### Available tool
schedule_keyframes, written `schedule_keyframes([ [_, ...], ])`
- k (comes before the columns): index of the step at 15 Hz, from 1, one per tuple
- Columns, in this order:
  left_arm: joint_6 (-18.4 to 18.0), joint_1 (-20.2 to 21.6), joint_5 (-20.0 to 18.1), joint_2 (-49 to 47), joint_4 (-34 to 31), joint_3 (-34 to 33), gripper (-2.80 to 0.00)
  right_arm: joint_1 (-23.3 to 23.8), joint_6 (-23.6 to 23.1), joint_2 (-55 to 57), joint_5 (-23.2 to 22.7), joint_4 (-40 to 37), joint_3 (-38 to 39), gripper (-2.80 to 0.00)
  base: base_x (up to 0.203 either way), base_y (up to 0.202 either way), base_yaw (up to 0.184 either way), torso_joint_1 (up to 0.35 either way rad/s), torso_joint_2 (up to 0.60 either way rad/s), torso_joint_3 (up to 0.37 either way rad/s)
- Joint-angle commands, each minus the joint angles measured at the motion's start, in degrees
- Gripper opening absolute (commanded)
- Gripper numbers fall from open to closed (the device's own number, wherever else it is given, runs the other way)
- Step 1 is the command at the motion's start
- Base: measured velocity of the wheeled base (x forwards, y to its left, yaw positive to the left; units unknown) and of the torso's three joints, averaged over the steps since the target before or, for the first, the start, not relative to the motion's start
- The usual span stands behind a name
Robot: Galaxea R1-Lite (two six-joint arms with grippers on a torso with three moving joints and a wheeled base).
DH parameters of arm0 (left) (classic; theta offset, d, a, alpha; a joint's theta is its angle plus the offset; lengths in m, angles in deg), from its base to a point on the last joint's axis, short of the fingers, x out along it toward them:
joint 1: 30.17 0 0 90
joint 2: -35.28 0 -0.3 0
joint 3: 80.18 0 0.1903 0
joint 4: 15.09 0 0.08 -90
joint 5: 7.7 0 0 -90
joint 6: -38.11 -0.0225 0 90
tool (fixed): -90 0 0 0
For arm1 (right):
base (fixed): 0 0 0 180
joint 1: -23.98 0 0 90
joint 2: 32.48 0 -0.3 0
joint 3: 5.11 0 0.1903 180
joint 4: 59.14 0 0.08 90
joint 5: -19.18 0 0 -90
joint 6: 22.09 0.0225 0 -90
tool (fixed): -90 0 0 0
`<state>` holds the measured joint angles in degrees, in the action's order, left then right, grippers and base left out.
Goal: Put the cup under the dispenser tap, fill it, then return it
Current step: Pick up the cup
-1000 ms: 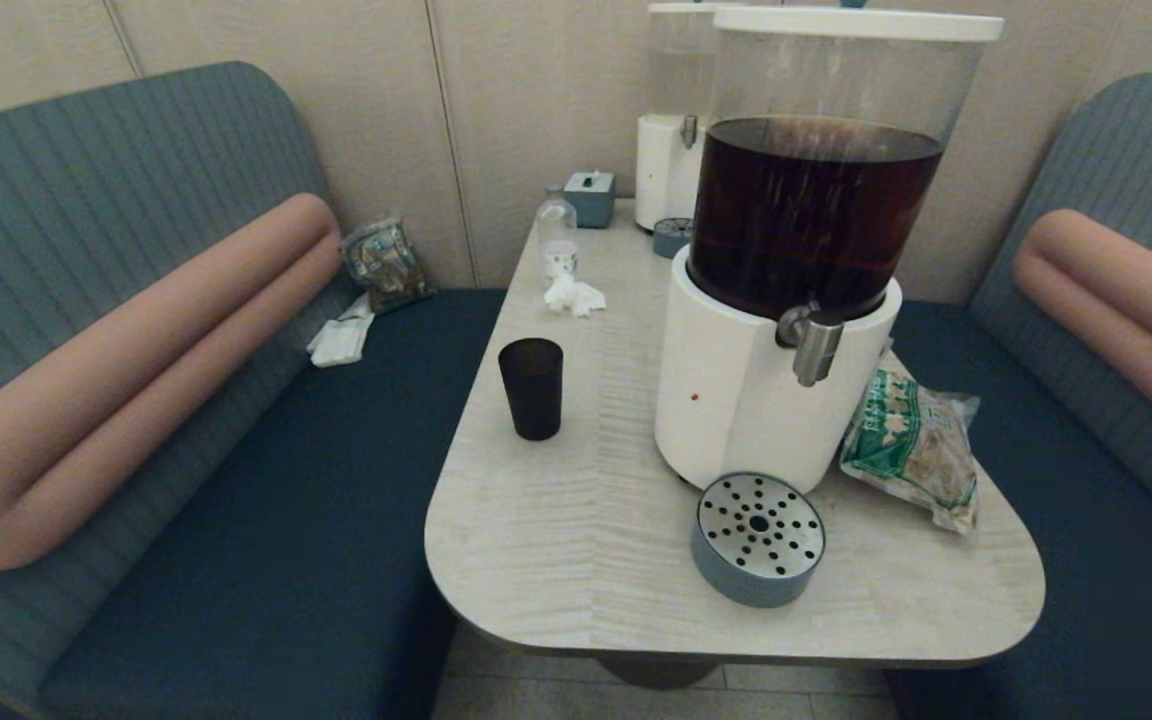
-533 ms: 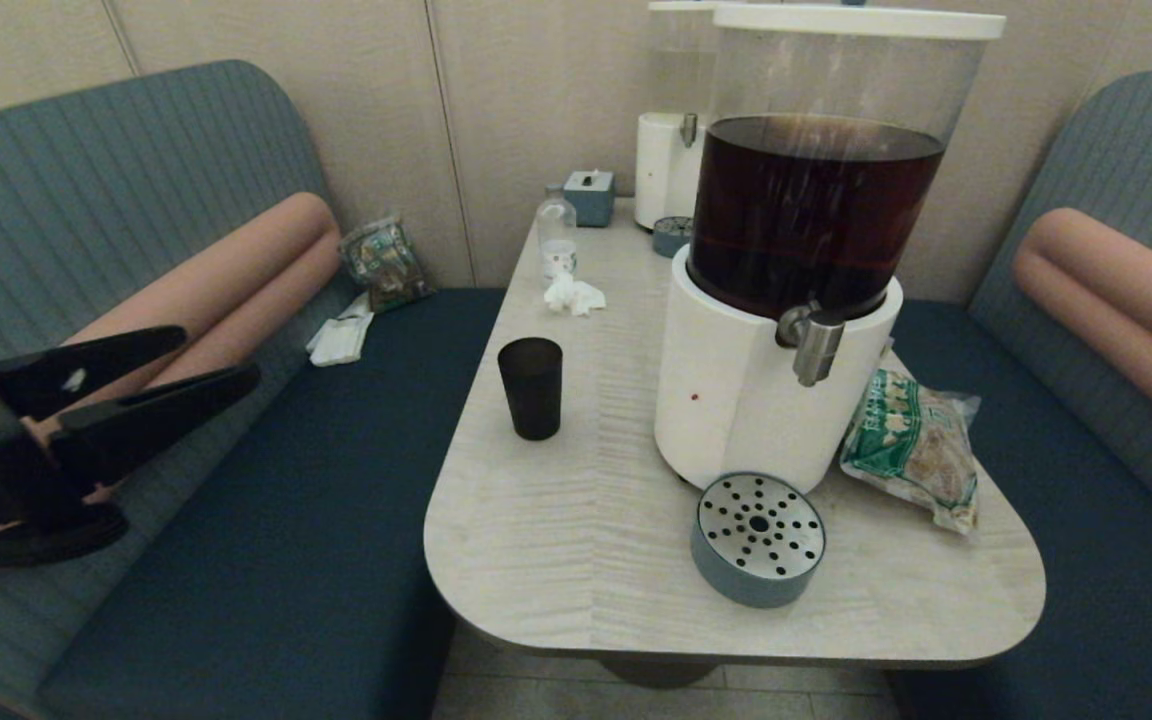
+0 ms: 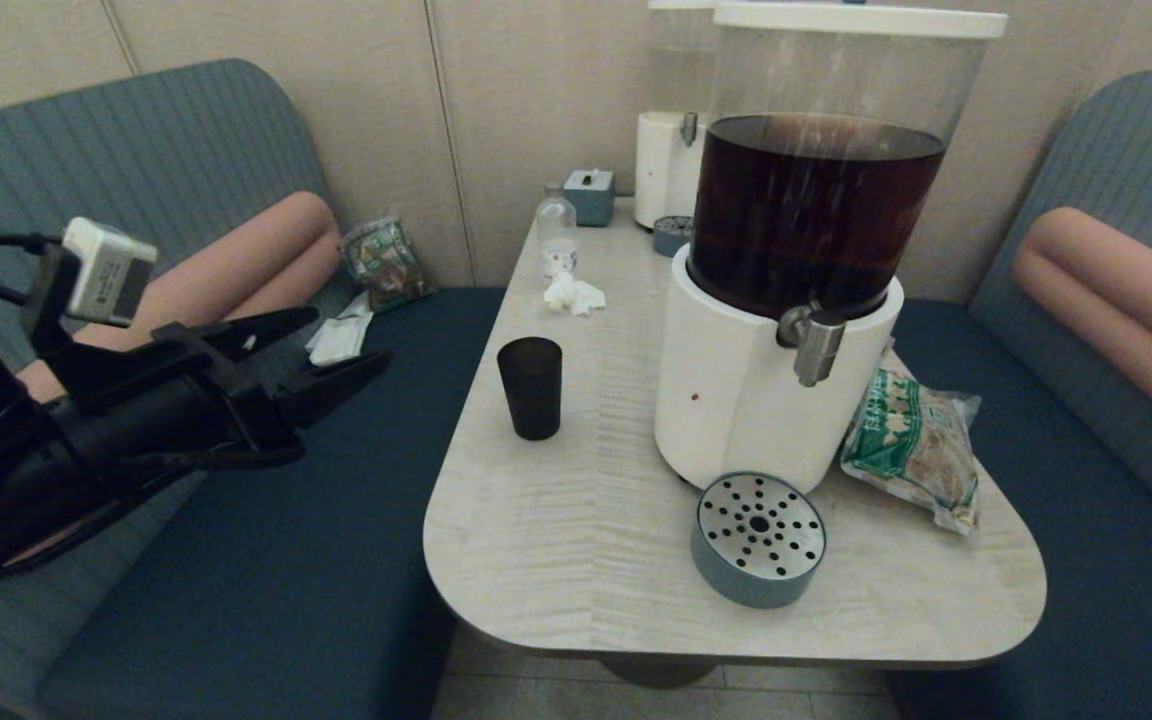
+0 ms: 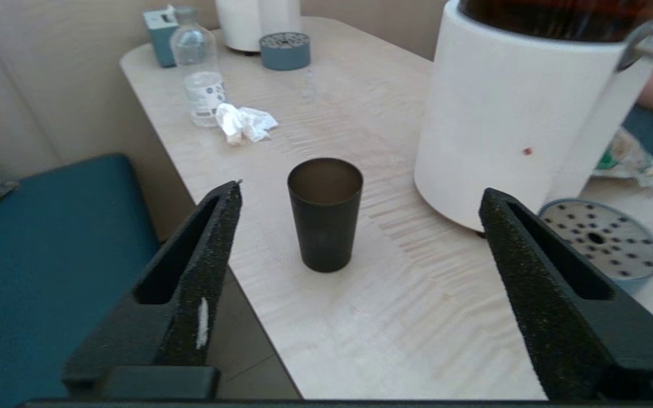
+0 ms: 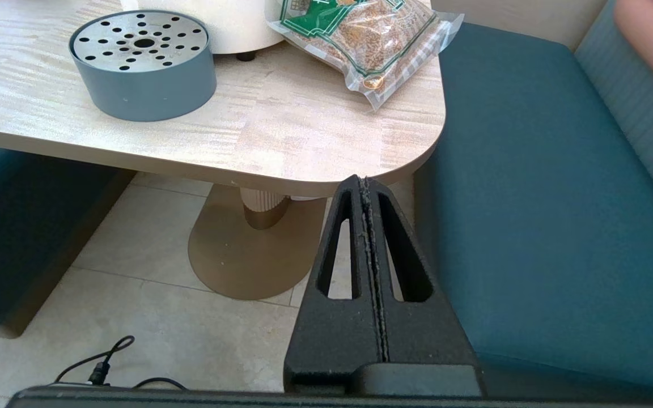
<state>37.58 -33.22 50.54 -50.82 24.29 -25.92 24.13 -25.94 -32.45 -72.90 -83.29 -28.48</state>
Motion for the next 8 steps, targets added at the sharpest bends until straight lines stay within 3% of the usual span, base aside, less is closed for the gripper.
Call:
schedule_keyframes([
  [1,0.0,0.6,-1.3,-9.2,5.0,0.3,0.0,0.0,0.0,0.1,0.0,0.0,0.0,-2.8,0.0,0.0,0.0,0.0,0.0,0.0],
  [4,0.2,0.7,-4.4,-18.5,15.0,-0.5,0.0,0.0,0.0,0.1,0.0,0.0,0.0,-2.8,0.0,0.0,0.0,0.0,0.0,0.0],
  [8,-1.9,0.8,-13.6,-26.1,17.4,1.0,0.0,-0.1,0.0,0.1,0.0,0.0,0.0,-2.8,0.0,0.0,0.0,0.0,0.0,0.0],
])
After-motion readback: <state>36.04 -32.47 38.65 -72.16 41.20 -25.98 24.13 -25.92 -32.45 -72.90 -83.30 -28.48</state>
